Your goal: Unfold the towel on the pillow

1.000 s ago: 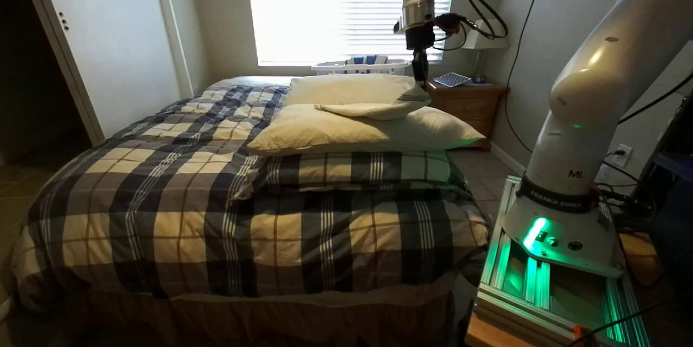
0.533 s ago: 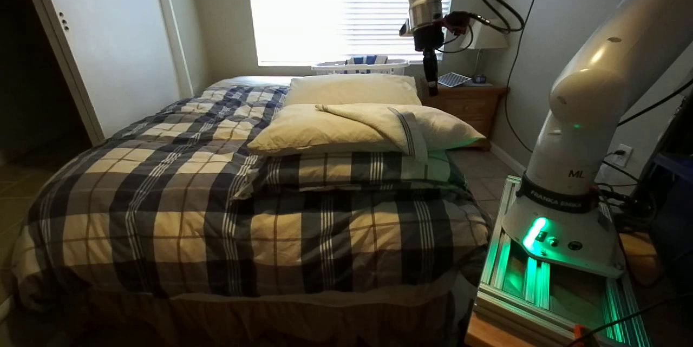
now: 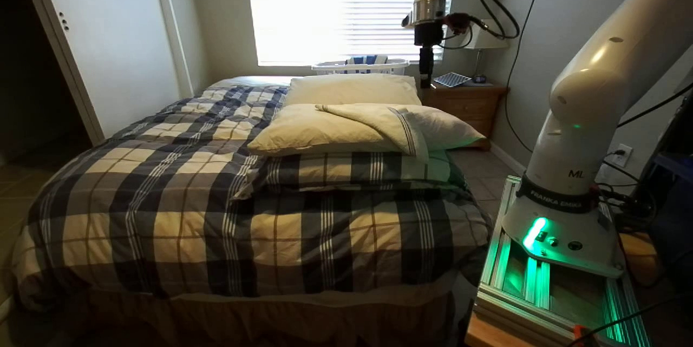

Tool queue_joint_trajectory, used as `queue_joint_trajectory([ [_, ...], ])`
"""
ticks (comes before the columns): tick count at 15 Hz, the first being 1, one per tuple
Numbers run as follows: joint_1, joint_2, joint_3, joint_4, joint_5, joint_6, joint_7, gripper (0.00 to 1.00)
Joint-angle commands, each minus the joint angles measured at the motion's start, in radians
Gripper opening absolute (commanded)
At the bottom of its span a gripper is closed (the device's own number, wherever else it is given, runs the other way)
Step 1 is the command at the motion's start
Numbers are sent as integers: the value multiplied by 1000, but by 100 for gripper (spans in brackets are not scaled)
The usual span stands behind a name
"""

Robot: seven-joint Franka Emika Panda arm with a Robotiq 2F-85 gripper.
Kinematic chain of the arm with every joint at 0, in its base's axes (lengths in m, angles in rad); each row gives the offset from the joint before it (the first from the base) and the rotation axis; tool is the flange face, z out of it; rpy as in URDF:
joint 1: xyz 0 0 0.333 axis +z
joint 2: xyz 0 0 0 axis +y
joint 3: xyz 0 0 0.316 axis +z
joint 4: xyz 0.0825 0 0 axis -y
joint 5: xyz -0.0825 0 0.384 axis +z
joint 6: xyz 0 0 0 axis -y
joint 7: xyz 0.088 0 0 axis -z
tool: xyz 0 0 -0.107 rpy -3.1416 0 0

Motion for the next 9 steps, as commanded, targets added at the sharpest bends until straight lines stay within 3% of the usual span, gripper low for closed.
queue_joint_trajectory([
  [1, 8, 34, -48, -48, 47, 215, -97, 100],
  [2, 19, 50, -66, -62, 95, 292, -139, 100],
  [3, -2, 27, -32, -37, 38, 192, -74, 100],
  [5, -2, 51, -46, -54, 69, 264, -112, 100],
  [9, 1, 61, -46, -54, 75, 275, -119, 100],
])
